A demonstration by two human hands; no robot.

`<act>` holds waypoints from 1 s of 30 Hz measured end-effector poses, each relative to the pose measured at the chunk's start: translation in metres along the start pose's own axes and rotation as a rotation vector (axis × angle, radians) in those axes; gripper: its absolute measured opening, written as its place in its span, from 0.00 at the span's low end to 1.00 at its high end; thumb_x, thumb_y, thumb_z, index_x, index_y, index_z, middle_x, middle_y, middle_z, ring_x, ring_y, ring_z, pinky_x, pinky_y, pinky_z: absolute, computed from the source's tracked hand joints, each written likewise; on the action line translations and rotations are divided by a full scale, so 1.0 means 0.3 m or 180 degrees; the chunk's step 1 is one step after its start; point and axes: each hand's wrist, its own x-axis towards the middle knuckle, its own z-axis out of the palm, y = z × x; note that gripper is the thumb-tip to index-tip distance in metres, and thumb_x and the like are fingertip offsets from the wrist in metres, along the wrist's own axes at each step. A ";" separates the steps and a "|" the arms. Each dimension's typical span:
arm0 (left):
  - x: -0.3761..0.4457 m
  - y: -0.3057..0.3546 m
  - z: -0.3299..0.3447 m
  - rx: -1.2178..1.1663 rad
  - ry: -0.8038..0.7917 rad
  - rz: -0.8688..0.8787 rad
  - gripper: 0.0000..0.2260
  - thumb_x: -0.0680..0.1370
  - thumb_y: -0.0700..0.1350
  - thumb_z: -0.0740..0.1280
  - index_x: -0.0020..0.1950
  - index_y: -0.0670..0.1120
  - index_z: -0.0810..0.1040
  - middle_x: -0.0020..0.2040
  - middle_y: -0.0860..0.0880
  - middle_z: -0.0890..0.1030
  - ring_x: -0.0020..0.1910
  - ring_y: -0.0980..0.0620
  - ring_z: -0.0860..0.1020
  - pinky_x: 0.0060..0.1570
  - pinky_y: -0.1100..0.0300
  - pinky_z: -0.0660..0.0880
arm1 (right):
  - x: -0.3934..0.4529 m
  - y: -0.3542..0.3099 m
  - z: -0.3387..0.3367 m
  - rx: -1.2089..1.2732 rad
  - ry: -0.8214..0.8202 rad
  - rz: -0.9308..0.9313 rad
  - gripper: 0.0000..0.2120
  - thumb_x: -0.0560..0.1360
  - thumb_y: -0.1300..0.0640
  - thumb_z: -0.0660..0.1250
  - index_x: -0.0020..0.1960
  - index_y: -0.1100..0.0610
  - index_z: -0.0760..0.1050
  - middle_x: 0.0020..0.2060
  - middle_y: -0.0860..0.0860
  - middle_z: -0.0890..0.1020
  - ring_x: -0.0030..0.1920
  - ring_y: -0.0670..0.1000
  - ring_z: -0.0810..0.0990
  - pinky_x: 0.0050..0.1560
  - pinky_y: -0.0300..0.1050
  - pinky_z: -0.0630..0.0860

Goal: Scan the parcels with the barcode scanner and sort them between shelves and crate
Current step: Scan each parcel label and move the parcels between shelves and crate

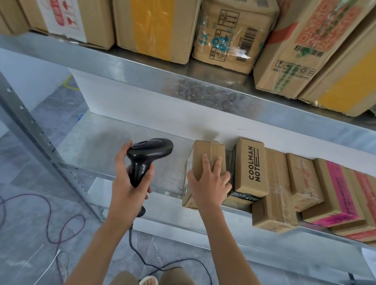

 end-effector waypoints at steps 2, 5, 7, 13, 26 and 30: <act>-0.006 0.004 -0.006 -0.0017 -0.0018 0.0008 0.30 0.82 0.40 0.67 0.76 0.59 0.57 0.42 0.45 0.81 0.31 0.52 0.77 0.33 0.62 0.77 | -0.002 0.013 -0.005 0.0371 0.0161 0.0063 0.31 0.78 0.38 0.59 0.79 0.41 0.55 0.80 0.47 0.54 0.72 0.62 0.60 0.69 0.60 0.62; -0.028 0.018 -0.019 -0.0048 -0.0042 0.0092 0.30 0.81 0.40 0.68 0.71 0.67 0.58 0.39 0.51 0.81 0.31 0.52 0.77 0.33 0.60 0.77 | -0.034 0.045 -0.019 0.1737 0.0467 -0.0009 0.30 0.77 0.43 0.65 0.77 0.39 0.60 0.79 0.42 0.58 0.71 0.54 0.61 0.72 0.59 0.63; -0.051 0.031 -0.026 -0.0076 -0.0076 0.0180 0.30 0.81 0.41 0.68 0.69 0.70 0.59 0.38 0.52 0.81 0.32 0.51 0.78 0.34 0.60 0.77 | -0.080 0.051 -0.035 0.2467 0.0725 -0.0185 0.32 0.75 0.46 0.65 0.76 0.34 0.60 0.78 0.38 0.59 0.71 0.43 0.58 0.73 0.55 0.62; -0.111 0.055 -0.028 -0.0145 -0.0180 0.0299 0.33 0.80 0.40 0.68 0.66 0.76 0.59 0.40 0.51 0.82 0.32 0.51 0.78 0.35 0.57 0.78 | -0.147 0.047 -0.039 0.3194 0.1288 -0.0466 0.34 0.71 0.47 0.61 0.77 0.41 0.62 0.77 0.38 0.58 0.77 0.46 0.57 0.71 0.64 0.66; -0.136 0.050 -0.041 -0.0038 -0.0248 0.0464 0.34 0.79 0.40 0.68 0.63 0.80 0.60 0.44 0.52 0.83 0.32 0.54 0.78 0.34 0.59 0.79 | -0.166 0.047 -0.032 0.3338 0.1462 -0.0621 0.33 0.73 0.50 0.61 0.78 0.46 0.63 0.77 0.44 0.59 0.77 0.51 0.58 0.67 0.66 0.71; -0.141 0.042 -0.047 -0.0004 -0.0284 0.0455 0.33 0.79 0.40 0.68 0.64 0.79 0.60 0.45 0.52 0.83 0.32 0.54 0.78 0.34 0.59 0.78 | -0.166 0.044 -0.032 0.3338 0.1494 -0.0585 0.33 0.72 0.50 0.61 0.78 0.47 0.63 0.77 0.44 0.59 0.77 0.51 0.58 0.68 0.66 0.70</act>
